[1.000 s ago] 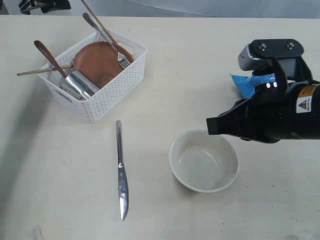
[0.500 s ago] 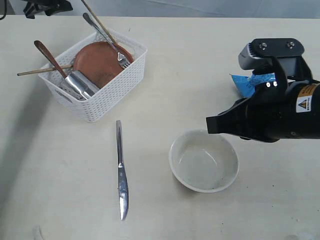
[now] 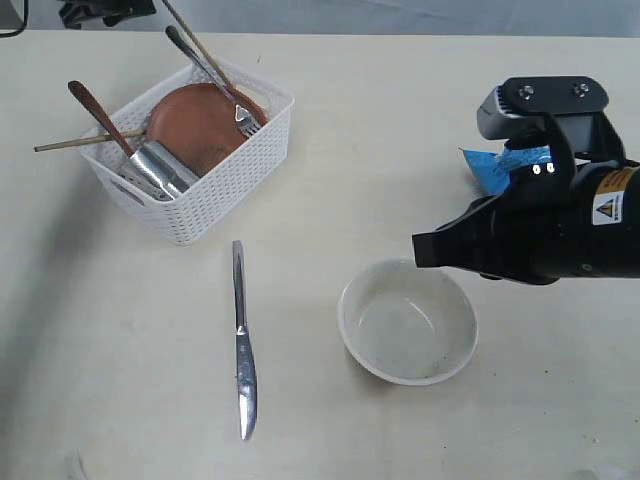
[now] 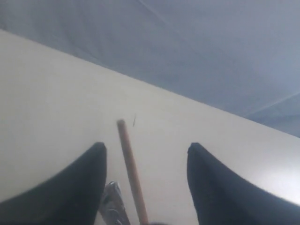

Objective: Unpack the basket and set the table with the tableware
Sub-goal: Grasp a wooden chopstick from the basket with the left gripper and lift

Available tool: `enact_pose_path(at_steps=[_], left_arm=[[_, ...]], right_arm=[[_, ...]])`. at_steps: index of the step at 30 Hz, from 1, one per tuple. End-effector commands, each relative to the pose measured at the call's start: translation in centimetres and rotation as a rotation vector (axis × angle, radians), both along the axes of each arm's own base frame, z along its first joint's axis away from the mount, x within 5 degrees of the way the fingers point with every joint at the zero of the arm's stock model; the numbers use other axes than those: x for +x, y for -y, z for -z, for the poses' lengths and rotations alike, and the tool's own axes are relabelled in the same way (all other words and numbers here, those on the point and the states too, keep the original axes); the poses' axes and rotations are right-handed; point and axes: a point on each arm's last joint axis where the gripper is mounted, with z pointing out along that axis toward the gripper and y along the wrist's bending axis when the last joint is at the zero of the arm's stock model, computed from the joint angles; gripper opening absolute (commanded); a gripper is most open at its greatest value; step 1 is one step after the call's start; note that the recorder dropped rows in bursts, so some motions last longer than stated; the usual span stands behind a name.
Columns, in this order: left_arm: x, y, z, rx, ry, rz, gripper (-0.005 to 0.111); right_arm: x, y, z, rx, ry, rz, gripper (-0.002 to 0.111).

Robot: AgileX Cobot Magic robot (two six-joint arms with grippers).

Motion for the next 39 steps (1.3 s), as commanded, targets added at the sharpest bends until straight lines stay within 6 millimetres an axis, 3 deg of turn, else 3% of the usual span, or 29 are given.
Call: enact_pose_path(at_steps=[1,4,6,10,12,39], left_arm=[[-0.13,0.91,0.03,0.021,0.014,0.004,0.05],[-0.1,1.0,0.02,0.027,0.019,-0.004,0.049],[-0.11,1.01,0.02,0.027,0.018,-0.003,0.04],[-0.15,1.09,0.03,0.021,0.015,0.004,0.009],[-0.15,1.09,0.03,0.021,0.015,0.004,0.001],[-0.27,1.32,-0.29,-0.038,0.003,0.011,0.001]], right_arm=[[-0.01,-0.04,-0.03,-0.005,-0.001,-0.004,0.0],[-0.16,0.02,0.09,-0.016,-0.02,-0.008,0.0],[-0.16,0.02,0.09,-0.016,-0.02,-0.008,0.0],[-0.16,0.02,0.09,-0.016,-0.02,-0.008,0.0],[-0.16,0.02,0.09,-0.016,-0.02,-0.008,0.0],[-0.14,0.02,0.08,-0.015,-0.018,-0.008,0.0]])
